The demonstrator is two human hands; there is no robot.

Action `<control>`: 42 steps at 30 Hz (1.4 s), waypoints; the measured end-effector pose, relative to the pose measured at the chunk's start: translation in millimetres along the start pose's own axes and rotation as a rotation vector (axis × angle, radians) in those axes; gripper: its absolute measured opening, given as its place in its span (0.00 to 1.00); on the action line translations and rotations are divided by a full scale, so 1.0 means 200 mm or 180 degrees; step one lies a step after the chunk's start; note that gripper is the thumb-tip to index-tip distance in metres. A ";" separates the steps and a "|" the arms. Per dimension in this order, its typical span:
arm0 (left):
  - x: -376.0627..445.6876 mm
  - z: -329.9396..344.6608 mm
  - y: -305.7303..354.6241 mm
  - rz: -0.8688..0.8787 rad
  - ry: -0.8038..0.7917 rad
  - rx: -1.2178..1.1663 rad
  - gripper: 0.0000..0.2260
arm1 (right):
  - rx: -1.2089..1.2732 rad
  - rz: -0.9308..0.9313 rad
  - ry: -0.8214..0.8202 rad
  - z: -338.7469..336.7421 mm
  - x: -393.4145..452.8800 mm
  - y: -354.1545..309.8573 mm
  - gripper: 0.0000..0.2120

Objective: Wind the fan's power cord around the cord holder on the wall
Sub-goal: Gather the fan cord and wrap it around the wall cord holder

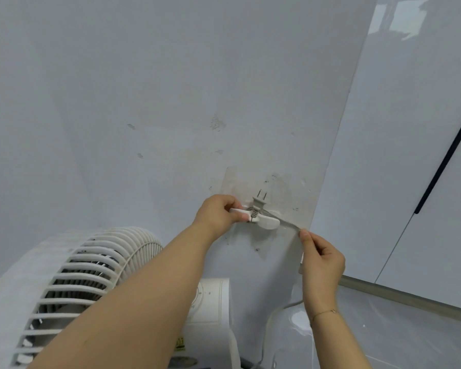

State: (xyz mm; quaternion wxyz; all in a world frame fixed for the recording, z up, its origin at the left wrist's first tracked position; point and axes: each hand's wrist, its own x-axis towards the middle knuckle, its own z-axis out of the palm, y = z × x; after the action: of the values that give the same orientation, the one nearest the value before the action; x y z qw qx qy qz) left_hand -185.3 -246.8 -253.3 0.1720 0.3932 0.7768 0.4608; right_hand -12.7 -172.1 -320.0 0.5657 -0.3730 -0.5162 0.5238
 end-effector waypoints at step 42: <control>0.06 0.01 -0.03 -0.1504 -0.0653 -0.0060 0.13 | -0.1323 0.0983 -0.2579 0.10 -0.10 0.01 0.14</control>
State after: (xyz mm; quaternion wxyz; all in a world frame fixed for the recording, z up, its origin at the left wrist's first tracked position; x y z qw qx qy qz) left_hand -194.8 -238.5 -258.8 0.3565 0.2438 0.8213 0.3728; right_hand -31.5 -194.1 -321.6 0.1481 -0.3164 -0.7274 0.5907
